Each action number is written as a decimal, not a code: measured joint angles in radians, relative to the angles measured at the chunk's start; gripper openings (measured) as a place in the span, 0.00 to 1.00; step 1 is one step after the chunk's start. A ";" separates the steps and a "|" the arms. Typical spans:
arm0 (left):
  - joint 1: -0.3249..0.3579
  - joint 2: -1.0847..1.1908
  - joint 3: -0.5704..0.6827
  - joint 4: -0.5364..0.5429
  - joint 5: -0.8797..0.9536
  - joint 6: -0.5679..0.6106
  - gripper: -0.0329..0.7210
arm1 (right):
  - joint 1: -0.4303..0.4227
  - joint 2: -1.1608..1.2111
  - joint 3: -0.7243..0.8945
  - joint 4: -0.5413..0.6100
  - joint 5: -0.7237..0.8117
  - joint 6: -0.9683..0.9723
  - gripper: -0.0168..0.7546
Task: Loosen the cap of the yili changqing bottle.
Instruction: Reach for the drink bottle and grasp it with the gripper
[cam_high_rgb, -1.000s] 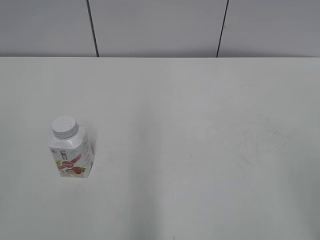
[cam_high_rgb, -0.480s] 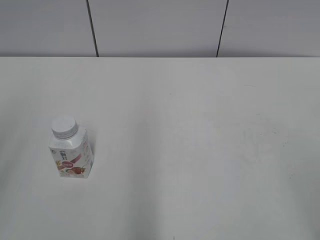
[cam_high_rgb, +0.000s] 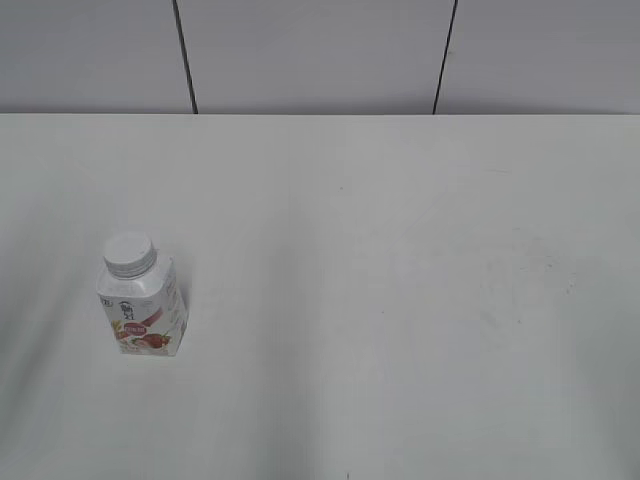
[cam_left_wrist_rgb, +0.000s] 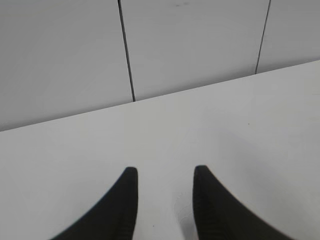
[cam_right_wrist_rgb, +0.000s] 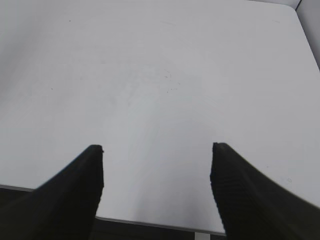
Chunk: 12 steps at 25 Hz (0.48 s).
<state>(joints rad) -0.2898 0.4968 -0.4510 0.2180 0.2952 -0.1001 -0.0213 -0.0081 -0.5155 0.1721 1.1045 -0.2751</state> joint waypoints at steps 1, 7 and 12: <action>0.000 0.000 0.025 0.003 -0.022 0.000 0.36 | 0.000 0.000 0.000 0.000 0.000 0.000 0.71; 0.000 0.001 0.105 0.153 -0.103 -0.181 0.36 | 0.000 0.000 0.000 0.000 0.000 0.000 0.71; 0.017 0.009 0.061 0.200 -0.073 -0.239 0.36 | 0.000 0.000 0.000 0.000 0.000 0.000 0.71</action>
<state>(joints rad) -0.2731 0.5056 -0.3898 0.4176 0.2219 -0.3388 -0.0213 -0.0081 -0.5155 0.1721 1.1045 -0.2751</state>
